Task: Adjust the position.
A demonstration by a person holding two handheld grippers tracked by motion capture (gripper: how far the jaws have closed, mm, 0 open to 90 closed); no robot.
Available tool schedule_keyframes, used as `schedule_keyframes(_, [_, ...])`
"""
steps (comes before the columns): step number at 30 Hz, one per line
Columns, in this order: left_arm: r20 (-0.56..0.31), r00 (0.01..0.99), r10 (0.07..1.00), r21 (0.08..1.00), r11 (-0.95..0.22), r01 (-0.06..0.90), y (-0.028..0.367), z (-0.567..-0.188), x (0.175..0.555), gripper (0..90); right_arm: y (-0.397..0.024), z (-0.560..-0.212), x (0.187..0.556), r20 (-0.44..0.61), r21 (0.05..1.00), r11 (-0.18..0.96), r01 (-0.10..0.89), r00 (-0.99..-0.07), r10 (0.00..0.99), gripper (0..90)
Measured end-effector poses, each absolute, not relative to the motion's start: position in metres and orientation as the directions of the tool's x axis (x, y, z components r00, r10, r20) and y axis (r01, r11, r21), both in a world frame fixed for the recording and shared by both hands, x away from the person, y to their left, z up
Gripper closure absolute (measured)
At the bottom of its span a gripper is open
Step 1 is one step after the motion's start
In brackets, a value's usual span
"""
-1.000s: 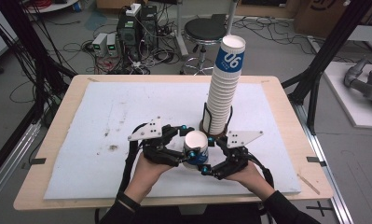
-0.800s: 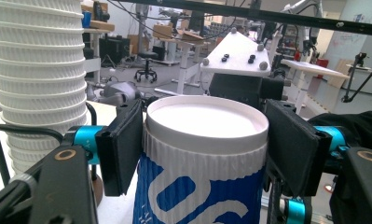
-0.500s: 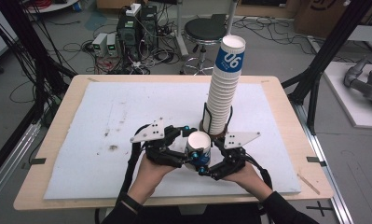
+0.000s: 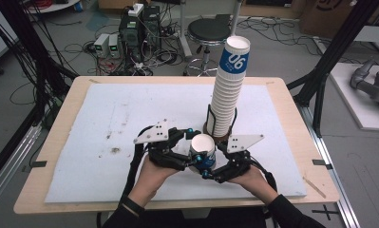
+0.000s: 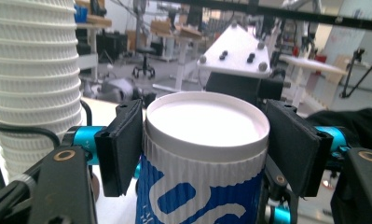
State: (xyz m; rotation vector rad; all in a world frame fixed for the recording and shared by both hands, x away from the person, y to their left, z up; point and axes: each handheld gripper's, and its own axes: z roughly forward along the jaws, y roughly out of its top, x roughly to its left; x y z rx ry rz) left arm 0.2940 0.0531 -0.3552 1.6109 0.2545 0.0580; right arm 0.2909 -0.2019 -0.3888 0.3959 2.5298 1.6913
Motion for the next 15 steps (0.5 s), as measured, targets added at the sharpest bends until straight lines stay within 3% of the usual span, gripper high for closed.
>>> schedule_keyframes(7, [-0.119,0.976,0.181,0.980,-0.134,0.144,0.057,-0.345,0.296,25.5,-0.204,-0.388,0.292,0.075,0.909,0.380,0.170,-0.965,0.253,22.2])
schedule_keyframes(15, [-0.074,0.982,0.174,0.925,-0.355,0.133,0.055,-0.329,0.292,23.3,-0.200,-0.390,0.291,0.062,0.895,0.417,0.156,-0.971,0.229,22.7])
